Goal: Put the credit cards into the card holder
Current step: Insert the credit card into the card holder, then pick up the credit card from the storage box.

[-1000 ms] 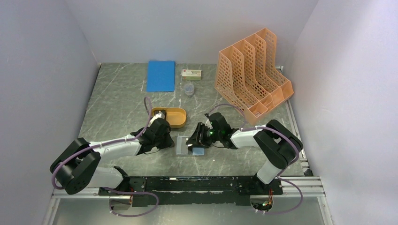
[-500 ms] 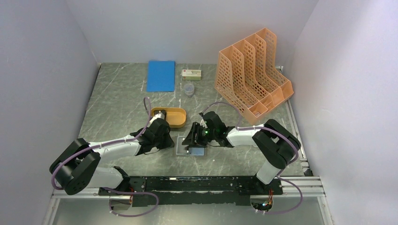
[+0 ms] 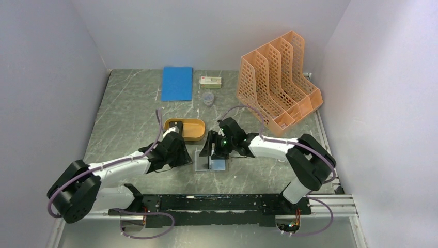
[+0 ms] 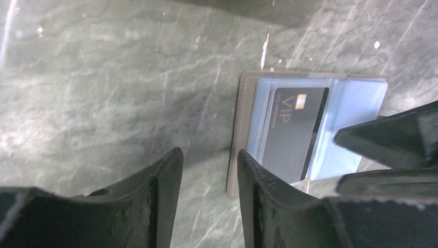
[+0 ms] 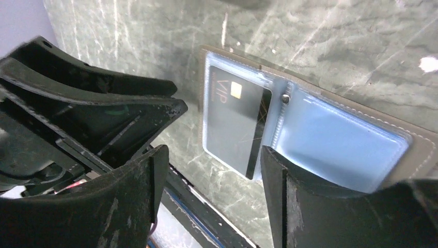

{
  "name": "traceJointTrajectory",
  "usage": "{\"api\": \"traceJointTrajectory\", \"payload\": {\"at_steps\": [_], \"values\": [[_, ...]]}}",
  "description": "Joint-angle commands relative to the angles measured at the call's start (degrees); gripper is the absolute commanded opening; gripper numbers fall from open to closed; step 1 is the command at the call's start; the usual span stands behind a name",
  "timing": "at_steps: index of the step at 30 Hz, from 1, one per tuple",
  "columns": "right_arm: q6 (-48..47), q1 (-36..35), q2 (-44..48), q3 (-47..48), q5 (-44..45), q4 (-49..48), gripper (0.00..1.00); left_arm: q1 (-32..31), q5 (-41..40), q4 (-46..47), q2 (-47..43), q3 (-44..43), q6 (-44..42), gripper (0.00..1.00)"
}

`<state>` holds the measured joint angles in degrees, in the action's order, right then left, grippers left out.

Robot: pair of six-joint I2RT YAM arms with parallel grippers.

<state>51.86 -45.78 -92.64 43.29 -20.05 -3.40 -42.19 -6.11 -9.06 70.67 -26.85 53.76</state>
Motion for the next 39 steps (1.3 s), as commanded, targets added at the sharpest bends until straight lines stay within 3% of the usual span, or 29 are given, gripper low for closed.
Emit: {"api": "traceJointTrajectory", "payload": {"at_steps": [1, 3, 6, 9, 12, 14, 18, 21, 25, 30, 39], "values": [[-4.83, -0.06, 5.61, 4.81, 6.50, 12.12, 0.71, 0.48, -2.01, -10.06, -4.59, -3.47, -1.78, 0.54], [-7.25, 0.12, 8.19, 7.58, 9.62, 16.70, 0.72, 0.62, -3.35, -13.62, -7.01, -5.93, -2.43, 0.63], [-11.10, 0.01, 10.80, 11.19, 13.81, 19.30, 0.72, 0.86, -7.29, -18.88, -11.32, -9.55, -3.57, 0.66], [-13.01, 0.05, 10.88, 13.34, 15.56, 16.27, 0.69, 2.32, -14.76, -22.44, -15.42, -13.60, -7.11, 0.68], [-12.69, 0.03, 8.98, 13.75, 13.26, 7.03, 0.67, 6.25, -19.63, -21.78, -16.53, -17.30, -10.92, 0.78], [-12.93, 0.03, 5.29, 15.62, 11.15, 2.49, 0.65, 9.15, -17.31, -20.30, -14.48, -19.74, -14.34, 0.78], [-12.35, -0.01, -6.35, 25.52, 8.01, 2.42, 0.59, 15.01, -11.57, -20.32, -7.16, -25.01, -15.48, 0.78], [-10.97, -0.02, -13.99, 30.31, 5.80, 1.08, 0.53, 19.62, -5.56, -17.60, -4.33, -25.24, -14.82, 0.75], [-10.26, -0.01, -22.60, 37.05, 6.48, 5.14, 0.54, 23.82, -2.87, -14.88, -1.98, -24.21, -14.69, 0.74], [-10.79, 0.15, -28.47, 41.70, 7.00, 7.48, 0.62, 28.59, 0.75, -12.48, 1.96, -22.52, -15.19, 0.72], [-8.88, 1.71, -33.12, 43.74, 2.90, 4.33, 0.60, 30.86, 4.41, -9.61, 6.80, -21.34, -16.36, 0.68]]}}
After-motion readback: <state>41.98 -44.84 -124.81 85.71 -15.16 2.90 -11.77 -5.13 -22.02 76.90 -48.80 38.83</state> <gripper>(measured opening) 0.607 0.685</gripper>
